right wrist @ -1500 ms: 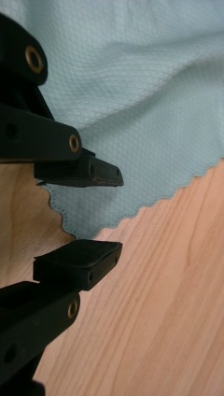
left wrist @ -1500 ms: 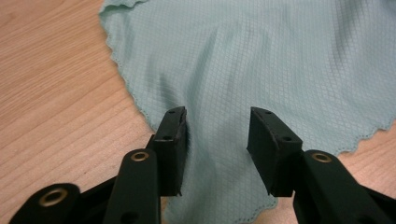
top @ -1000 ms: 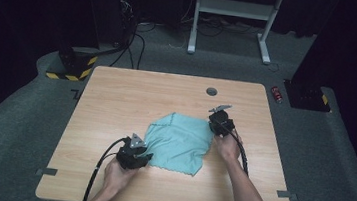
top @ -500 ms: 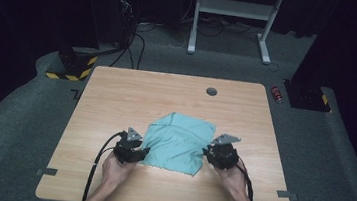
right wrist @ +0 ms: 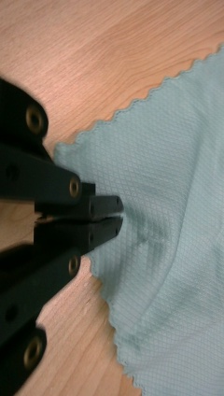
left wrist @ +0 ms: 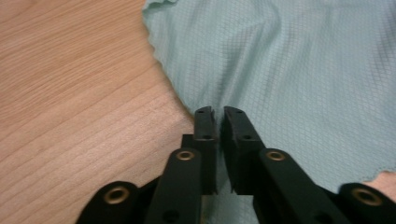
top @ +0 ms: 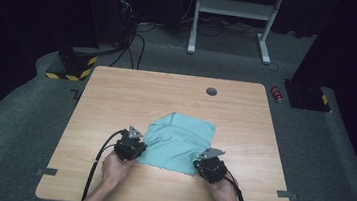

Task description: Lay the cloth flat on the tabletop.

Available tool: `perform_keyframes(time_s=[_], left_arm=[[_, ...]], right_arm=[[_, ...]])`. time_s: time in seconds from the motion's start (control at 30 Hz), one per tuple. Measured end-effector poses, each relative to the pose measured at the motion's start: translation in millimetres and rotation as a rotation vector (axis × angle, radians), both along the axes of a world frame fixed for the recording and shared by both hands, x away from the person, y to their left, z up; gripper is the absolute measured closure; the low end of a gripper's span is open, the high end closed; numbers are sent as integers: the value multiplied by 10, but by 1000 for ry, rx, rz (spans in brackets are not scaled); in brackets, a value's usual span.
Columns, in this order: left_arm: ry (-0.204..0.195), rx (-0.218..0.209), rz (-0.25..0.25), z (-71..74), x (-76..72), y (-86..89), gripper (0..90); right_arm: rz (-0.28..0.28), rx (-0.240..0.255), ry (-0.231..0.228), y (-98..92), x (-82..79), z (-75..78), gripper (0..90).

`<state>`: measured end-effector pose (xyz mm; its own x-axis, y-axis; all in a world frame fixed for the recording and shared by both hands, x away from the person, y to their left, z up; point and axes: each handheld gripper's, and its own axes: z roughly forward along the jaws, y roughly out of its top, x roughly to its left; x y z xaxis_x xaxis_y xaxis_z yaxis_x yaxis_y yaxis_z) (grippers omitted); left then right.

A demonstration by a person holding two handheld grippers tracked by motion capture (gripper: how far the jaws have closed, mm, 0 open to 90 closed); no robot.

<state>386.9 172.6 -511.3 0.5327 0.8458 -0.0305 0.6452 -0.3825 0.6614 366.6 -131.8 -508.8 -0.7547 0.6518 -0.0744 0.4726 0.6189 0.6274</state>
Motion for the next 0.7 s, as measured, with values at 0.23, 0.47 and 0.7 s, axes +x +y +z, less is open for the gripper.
perform_keyframes(time_s=[0.23, 0.47, 0.7], left_arm=[[36, -18, -43, 59, -106, -52, 887], [97, -36, -89, 75, -304, -259, 876], [5, -19, -67, 207, -104, -257, 653]], right_arm=[[10, 8, -12, -117, -63, 167, 900], [6, -34, 7, -315, -96, 339, 900], [-56, 62, 41, -499, -102, 199, 798]])
